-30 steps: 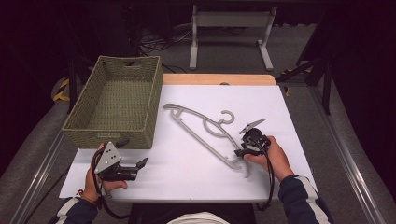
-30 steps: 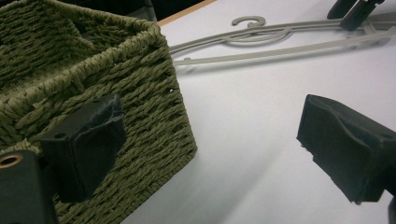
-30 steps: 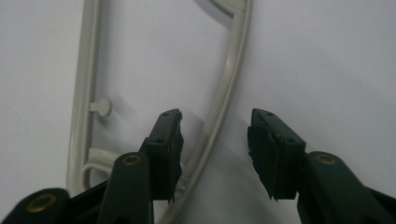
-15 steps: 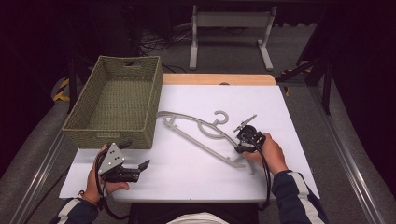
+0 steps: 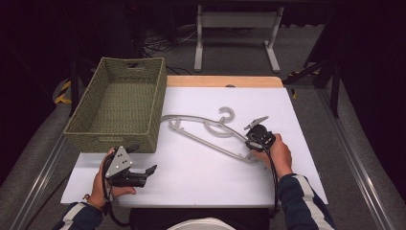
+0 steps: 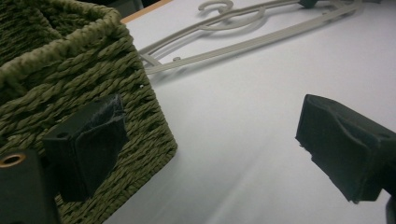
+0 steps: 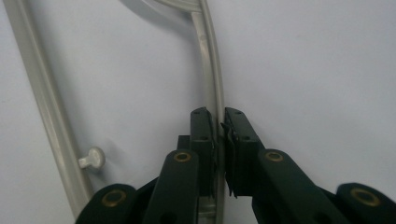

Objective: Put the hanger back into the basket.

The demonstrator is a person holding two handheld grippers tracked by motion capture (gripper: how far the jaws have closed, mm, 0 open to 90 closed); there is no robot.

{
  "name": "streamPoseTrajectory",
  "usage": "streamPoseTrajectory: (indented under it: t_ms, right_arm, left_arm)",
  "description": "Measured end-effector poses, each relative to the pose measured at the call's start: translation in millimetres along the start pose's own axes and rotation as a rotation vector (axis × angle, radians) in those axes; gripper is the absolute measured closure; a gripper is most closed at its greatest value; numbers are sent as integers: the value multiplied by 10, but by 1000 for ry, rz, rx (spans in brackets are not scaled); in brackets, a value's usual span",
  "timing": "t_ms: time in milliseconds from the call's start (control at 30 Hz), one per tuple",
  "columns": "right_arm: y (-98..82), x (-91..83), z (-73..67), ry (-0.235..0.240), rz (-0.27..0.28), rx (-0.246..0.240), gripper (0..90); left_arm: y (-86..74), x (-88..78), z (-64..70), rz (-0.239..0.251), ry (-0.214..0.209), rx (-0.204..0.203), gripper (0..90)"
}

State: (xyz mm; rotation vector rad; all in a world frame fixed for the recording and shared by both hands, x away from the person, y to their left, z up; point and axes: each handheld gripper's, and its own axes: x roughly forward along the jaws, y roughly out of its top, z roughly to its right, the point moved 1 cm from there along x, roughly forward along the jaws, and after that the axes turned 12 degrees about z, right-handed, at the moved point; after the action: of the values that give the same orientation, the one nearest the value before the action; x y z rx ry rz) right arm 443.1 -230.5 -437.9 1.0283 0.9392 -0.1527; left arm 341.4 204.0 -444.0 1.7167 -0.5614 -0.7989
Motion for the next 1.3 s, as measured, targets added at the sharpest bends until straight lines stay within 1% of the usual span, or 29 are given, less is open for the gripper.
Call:
streamPoseTrajectory:
  t_ms: [67,100,167,200,233,300,333,400,433,467,500,567,600,633,667,700,733,767,833,900,1000,1033,1067,1100,1167,1200,1233,1267,1300]
  right_arm:
    - [13,-27,-9,-29,37,-23,833]
    - [24,-52,-14,-40,49,-43,833]
    - [48,-142,-40,-86,99,-81,833]
    - [57,-188,-62,-123,115,-108,834]
    - [63,-220,-78,-150,129,-126,834]
    - [68,-307,-115,-204,173,-190,834]
    - [62,-356,-146,-251,189,-237,834]
    - [56,-437,-183,-300,219,-299,834]
    - [57,-462,-199,-317,229,-315,833]
    - [57,-462,-199,-317,229,-315,833]
    - [60,-513,-220,-336,244,-341,834]
    - [73,-602,-263,-389,274,-400,834]
    - [81,-642,-277,-408,290,-417,834]
    - [87,-713,-292,-446,311,-444,834]
    - [89,-757,-286,-453,325,-453,834]
    - [88,-804,-276,-453,336,-441,834]
    - [88,-804,-276,-453,336,-441,834]
    - [86,-867,-264,-452,361,-428,834]
    - [86,-892,-264,-456,368,-429,834]
    - [87,-986,-268,-461,389,-440,834]
    - [74,-1070,-276,-454,417,-430,834]
    - [70,-1108,-278,-455,428,-433,834]
    - [70,-1108,-278,-455,428,-433,834]
    - [65,-1173,-279,-469,444,-436,834]
    - [57,-1230,-274,-472,458,-428,833]
    - [57,-1230,-274,-472,458,-428,833]
    - [44,-1285,-276,-471,482,-421,834]
    - [44,-1285,-276,-471,482,-421,834]
    - [39,-1311,-279,-468,494,-423,834]
  left_arm:
    - [16,9,4,-1,2,6,94]
    - [28,12,9,5,4,7,94]
    - [40,17,11,8,7,8,103]
    - [70,35,12,11,7,26,104]
    - [89,46,17,17,8,28,105]
    - [138,63,20,31,11,49,106]
    - [160,68,22,33,8,49,107]
    - [202,80,19,52,11,57,109]
    - [202,80,19,52,11,57,111]
    - [234,93,27,57,11,55,111]
    - [274,108,28,59,12,71,112]
    - [332,134,39,82,12,80,113]
    - [361,141,42,88,10,79,115]
    - [380,144,42,93,8,79,115]
    - [399,153,45,105,5,74,115]
    - [442,160,48,105,10,81,115]
    - [442,160,48,105,10,81,115]
    - [472,167,39,100,27,97,117]
    - [530,177,21,107,47,87,120]
    - [604,175,15,118,66,104,124]
    - [717,173,11,137,79,123,131]
    - [717,173,11,137,79,123,131]
    - [742,176,13,145,77,122,131]
    - [776,186,26,143,93,132,136]
    - [804,196,52,135,118,161,138]
    - [804,196,52,135,118,161,142]
    - [837,190,63,136,129,174,145]
    - [837,190,63,136,129,174,145]
    - [859,189,66,140,137,172,145]
